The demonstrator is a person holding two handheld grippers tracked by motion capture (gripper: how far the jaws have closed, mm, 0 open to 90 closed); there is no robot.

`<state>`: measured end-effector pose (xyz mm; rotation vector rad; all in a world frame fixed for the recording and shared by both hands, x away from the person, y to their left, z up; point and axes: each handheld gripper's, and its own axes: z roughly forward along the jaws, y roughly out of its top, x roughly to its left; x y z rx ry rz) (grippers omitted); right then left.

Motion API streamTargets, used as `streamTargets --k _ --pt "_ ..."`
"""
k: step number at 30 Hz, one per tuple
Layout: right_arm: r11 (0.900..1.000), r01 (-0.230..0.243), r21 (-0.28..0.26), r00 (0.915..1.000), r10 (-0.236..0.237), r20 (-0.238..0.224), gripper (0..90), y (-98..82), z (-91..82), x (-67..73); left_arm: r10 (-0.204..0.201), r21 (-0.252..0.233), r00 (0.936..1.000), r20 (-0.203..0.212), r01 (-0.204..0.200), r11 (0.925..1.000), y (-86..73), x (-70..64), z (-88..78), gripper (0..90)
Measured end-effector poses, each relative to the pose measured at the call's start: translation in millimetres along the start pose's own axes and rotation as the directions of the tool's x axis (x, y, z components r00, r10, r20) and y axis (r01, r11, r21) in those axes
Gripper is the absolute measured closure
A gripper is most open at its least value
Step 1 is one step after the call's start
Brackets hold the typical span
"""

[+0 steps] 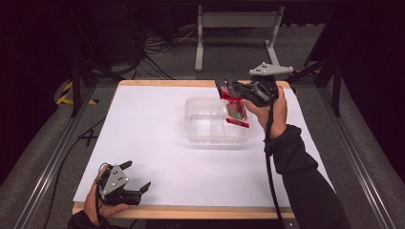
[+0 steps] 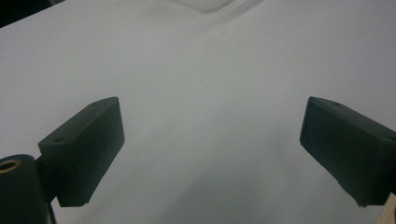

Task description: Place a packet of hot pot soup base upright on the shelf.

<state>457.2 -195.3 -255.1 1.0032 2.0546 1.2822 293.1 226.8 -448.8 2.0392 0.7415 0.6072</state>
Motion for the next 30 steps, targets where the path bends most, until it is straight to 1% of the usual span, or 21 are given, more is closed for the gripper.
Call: streamTargets --k 2,4,5,6,8,11,13,14,16,19,20,21,23,27,28,30 --pt "1.000 -0.016 0.006 0.9998 0.016 0.010 90.0 0.2 10.1 -3.4 0.000 -0.005 1.0000 0.002 0.000 1.0000 0.0 0.1 -0.2 7.2" --pt "0.999 -0.029 0.013 0.9991 0.028 0.033 90.0 0.2 18.8 -4.9 -0.001 -0.006 1.0000 0.001 0.001 1.0000 -0.1 0.5 -0.2 7.2" --pt "0.999 -0.045 0.013 0.9987 0.044 0.025 90.0 0.1 24.4 -6.6 -0.002 -0.005 1.0000 0.002 0.002 1.0000 0.0 0.6 -0.2 7.2" --pt "0.999 -0.052 0.014 0.9981 0.051 0.034 90.0 -0.1 28.7 -7.1 -0.001 -0.005 1.0000 0.003 0.001 1.0000 0.0 0.5 -0.2 7.2" --pt "0.998 -0.055 0.022 0.9973 0.054 0.049 90.0 -0.2 38.2 -7.2 -0.001 -0.006 1.0000 0.004 0.001 1.0000 -0.1 0.6 -0.2 7.2" --pt "0.997 -0.063 0.032 0.9961 0.061 0.063 90.0 -0.2 47.4 -7.4 -0.005 -0.006 1.0000 0.005 0.005 1.0000 -0.3 1.3 -0.4 7.2" --pt "0.997 -0.077 0.029 0.9936 0.074 0.085 90.0 0.1 51.6 -8.5 -0.010 -0.009 0.9999 0.005 0.010 0.9999 -0.4 1.4 -0.2 7.1" --pt "0.995 -0.092 0.024 0.9924 0.090 0.085 90.0 0.0 53.1 -9.3 -0.008 -0.010 1.0000 0.005 0.008 0.9999 -0.4 1.4 0.1 7.1" --pt "0.995 -0.096 0.023 0.9902 0.093 0.104 90.0 -0.8 56.6 -9.5 -0.002 -0.008 1.0000 0.007 0.003 1.0000 -0.3 1.4 0.4 7.2" --pt "0.994 -0.101 0.029 0.9904 0.097 0.099 90.0 -3.9 60.9 -6.6 -0.003 -0.009 1.0000 0.008 0.003 1.0000 -0.6 1.3 0.1 7.1" --pt "0.995 -0.098 0.030 0.9916 0.095 0.088 90.0 -5.6 62.2 -5.2 -0.007 -0.008 1.0000 0.006 0.007 0.9999 -0.9 1.1 -0.1 7.1" --pt "0.995 -0.098 0.030 0.9916 0.095 0.088 90.0 -5.6 62.2 -5.2 -0.007 -0.008 1.0000 0.006 0.007 0.9999 -0.9 1.1 -0.1 7.2" --pt "0.995 -0.087 0.039 0.9941 0.084 0.069 90.0 -12.1 65.9 0.0 -0.002 -0.004 1.0000 0.005 0.002 1.0000 -1.0 1.1 -0.8 7.1" --pt "0.995 -0.091 0.039 0.9944 0.089 0.058 90.0 -18.0 66.4 1.9 -0.004 -0.003 1.0000 0.001 0.004 1.0000 -1.1 0.9 -0.5 7.1" --pt "0.994 -0.099 0.041 0.9941 0.097 0.049 90.0 -20.3 66.6 2.1 -0.003 -0.004 1.0000 0.000 0.003 1.0000 -0.9 0.9 -0.1 7.1" --pt "0.995 -0.091 0.043 0.9951 0.089 0.042 90.0 -25.5 65.7 2.8 -0.002 -0.003 1.0000 0.000 0.002 1.0000 -0.8 0.8 0.1 7.1"
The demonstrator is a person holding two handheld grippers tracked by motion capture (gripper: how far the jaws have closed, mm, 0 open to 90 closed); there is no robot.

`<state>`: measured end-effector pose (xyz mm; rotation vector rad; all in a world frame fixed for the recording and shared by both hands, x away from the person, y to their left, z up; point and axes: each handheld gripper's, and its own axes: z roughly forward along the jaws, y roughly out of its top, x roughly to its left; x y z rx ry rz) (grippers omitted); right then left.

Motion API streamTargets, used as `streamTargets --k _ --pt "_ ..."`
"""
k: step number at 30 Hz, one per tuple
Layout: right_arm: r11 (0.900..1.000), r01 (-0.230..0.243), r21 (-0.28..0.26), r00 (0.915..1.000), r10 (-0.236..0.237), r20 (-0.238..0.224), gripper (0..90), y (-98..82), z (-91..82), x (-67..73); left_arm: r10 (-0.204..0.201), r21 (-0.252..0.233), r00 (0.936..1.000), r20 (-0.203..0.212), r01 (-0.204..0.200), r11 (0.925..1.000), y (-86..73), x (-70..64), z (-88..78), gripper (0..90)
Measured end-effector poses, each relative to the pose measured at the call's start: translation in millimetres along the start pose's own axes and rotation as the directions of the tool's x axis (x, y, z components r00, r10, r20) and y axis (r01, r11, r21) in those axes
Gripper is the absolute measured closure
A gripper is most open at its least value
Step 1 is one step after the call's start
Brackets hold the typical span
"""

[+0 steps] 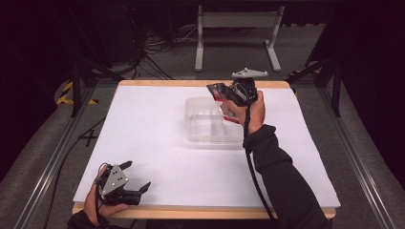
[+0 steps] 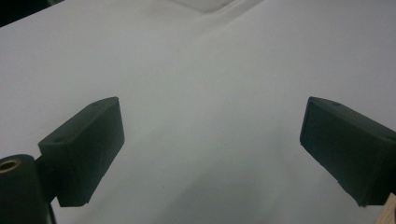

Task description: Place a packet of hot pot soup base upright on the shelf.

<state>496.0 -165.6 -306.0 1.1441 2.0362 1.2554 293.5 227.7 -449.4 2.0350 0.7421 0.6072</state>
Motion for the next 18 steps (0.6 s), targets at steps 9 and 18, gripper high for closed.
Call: streamTargets --k 9,18 --pt "1.000 0.008 0.014 0.9998 -0.008 -0.020 89.2 -14.7 -4.8 -3.1 0.001 0.003 1.0000 -0.005 -0.001 1.0000 -0.1 -0.3 0.0 7.1" --pt "0.998 0.057 -0.002 0.9947 -0.057 -0.085 88.3 -31.3 -22.6 -4.2 0.000 0.011 1.0000 -0.008 0.000 0.9999 -0.4 -0.3 -0.2 7.1"
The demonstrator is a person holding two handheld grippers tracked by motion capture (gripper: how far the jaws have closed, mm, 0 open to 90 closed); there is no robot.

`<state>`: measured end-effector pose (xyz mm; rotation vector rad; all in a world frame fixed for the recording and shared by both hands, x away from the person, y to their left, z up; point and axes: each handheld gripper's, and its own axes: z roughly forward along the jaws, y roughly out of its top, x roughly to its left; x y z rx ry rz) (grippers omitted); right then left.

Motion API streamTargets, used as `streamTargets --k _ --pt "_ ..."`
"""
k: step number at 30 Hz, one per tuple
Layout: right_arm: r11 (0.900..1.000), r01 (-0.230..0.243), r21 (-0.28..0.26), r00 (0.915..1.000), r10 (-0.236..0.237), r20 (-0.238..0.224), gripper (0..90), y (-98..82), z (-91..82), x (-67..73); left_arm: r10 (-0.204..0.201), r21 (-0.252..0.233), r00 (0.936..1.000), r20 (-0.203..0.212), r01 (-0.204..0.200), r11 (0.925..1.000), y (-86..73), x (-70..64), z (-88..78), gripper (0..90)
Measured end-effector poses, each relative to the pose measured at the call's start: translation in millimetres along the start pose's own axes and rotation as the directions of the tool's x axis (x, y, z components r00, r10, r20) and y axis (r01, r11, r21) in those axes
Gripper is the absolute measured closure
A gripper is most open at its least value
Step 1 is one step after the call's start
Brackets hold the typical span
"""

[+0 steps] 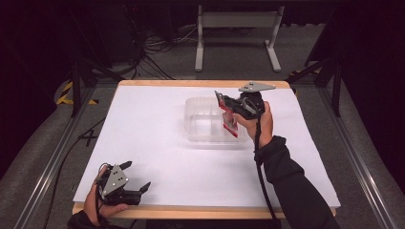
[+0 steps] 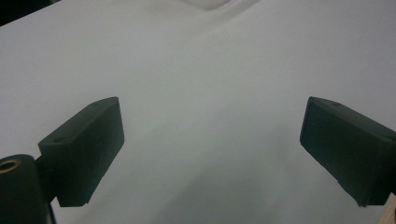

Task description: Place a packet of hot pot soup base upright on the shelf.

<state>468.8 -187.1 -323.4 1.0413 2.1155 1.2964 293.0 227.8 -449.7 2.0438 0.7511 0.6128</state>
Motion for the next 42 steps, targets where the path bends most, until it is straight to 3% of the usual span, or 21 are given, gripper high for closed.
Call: streamTargets --k 12,22,29,32,33,35,38,40,42 --pt "1.000 0.019 -0.019 0.9995 -0.019 -0.026 88.6 -15.6 -21.1 -8.8 0.000 0.008 1.0000 -0.002 0.000 1.0000 0.0 0.0 1.0 7.1" --pt "1.000 0.027 -0.004 0.9992 -0.027 0.028 90.0 1.6 -4.2 -12.0 -0.006 0.002 1.0000 0.001 0.006 1.0000 -0.3 1.1 1.0 7.1" --pt "0.995 -0.015 -0.096 0.9941 0.025 0.105 90.0 15.8 3.1 -19.3 -0.008 -0.009 0.9999 0.008 0.008 0.9999 -0.9 2.4 -0.6 7.1" --pt "0.993 0.000 -0.121 0.9931 0.014 0.116 90.0 7.1 7.9 -18.1 -0.010 -0.009 0.9999 0.009 0.010 0.9999 -1.3 2.7 -0.8 7.2" --pt "0.994 -0.009 -0.112 0.9954 0.020 0.094 90.0 -1.8 11.9 -18.9 -0.008 -0.008 0.9999 0.009 0.009 0.9999 -1.2 2.3 -0.8 7.2" --pt "0.994 -0.008 -0.111 0.9956 0.018 0.092 90.0 -6.6 13.0 -19.4 -0.005 -0.007 0.9999 0.009 0.005 1.0000 -1.0 1.8 -0.8 7.2" --pt "0.991 -0.007 -0.137 0.9979 0.016 0.063 90.0 -17.4 8.9 -21.9 -0.006 -0.005 1.0000 0.004 0.006 1.0000 -0.6 1.4 -0.3 7.2" --pt "0.990 0.017 -0.139 0.9994 -0.013 0.033 90.0 -21.9 4.2 -21.3 -0.004 -0.002 1.0000 0.002 0.004 1.0000 -0.4 0.9 -0.1 7.2" --pt "0.991 0.049 -0.128 0.9982 -0.044 0.041 90.0 -26.9 0.4 -18.9 -0.003 0.001 1.0000 0.001 0.003 1.0000 -0.2 0.8 0.3 7.2"
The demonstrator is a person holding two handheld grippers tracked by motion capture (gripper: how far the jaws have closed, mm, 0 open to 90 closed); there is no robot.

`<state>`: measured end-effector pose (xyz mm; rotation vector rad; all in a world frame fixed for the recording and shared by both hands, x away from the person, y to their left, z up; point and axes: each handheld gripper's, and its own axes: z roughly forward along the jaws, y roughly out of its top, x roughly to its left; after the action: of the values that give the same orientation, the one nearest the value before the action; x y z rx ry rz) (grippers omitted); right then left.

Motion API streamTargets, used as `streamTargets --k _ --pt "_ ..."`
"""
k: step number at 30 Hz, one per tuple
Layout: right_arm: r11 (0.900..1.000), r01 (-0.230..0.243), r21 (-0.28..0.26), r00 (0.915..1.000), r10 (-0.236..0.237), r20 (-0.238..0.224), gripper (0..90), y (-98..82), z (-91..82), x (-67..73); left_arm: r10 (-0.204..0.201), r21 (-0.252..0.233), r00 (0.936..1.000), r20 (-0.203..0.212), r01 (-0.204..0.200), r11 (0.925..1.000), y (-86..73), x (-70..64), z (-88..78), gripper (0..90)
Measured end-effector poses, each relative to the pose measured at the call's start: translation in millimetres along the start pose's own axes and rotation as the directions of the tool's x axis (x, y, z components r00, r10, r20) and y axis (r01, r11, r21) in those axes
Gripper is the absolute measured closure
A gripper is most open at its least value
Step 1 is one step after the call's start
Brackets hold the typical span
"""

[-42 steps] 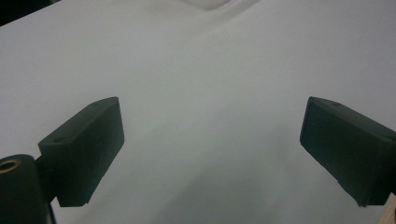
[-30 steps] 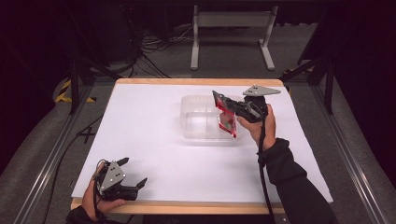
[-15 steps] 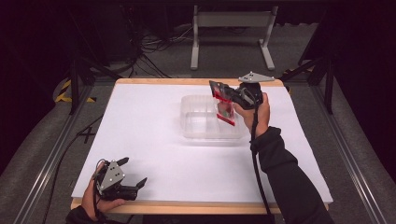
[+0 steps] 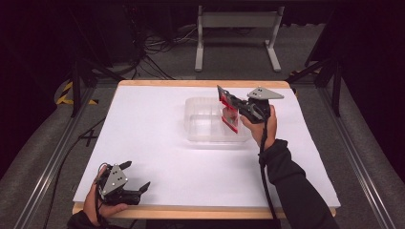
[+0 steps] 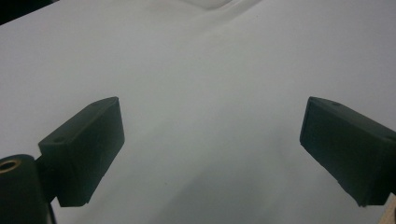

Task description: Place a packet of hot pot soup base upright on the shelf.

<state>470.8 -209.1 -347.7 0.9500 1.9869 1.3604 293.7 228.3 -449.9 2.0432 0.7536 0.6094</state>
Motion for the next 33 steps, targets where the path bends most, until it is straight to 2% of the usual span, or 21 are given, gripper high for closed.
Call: streamTargets --k 6,9,21,26,29,33 --pt "1.000 0.007 -0.003 0.9996 -0.007 -0.028 89.7 -10.1 -11.8 -0.9 0.001 0.001 1.0000 -0.005 -0.001 1.0000 0.0 -0.4 -0.2 7.1" --pt "1.000 0.027 0.004 0.9989 -0.027 -0.039 89.5 -13.0 -14.3 0.6 0.000 0.001 1.0000 -0.004 0.000 1.0000 -0.2 0.1 -0.4 7.2" --pt "0.997 0.057 0.059 0.9977 -0.054 -0.040 87.8 -20.4 -25.9 -1.4 0.005 0.005 1.0000 -0.005 -0.005 1.0000 0.0 -0.4 -0.2 7.1" --pt "0.993 0.073 0.088 0.9967 -0.070 -0.043 86.1 -29.0 -32.9 -2.1 0.000 0.006 1.0000 -0.008 0.000 1.0000 -0.2 0.0 0.4 7.2" --pt "0.994 0.070 0.085 0.9968 -0.066 -0.043 86.1 -29.6 -34.0 -3.3 0.001 0.003 1.0000 -0.008 -0.001 1.0000 0.2 -0.6 1.1 7.1" --pt "0.992 0.094 0.080 0.9949 -0.090 -0.046 85.3 -28.6 -36.3 -2.7 0.000 0.005 0.9999 -0.011 0.000 1.0000 0.3 -0.5 0.4 7.2"
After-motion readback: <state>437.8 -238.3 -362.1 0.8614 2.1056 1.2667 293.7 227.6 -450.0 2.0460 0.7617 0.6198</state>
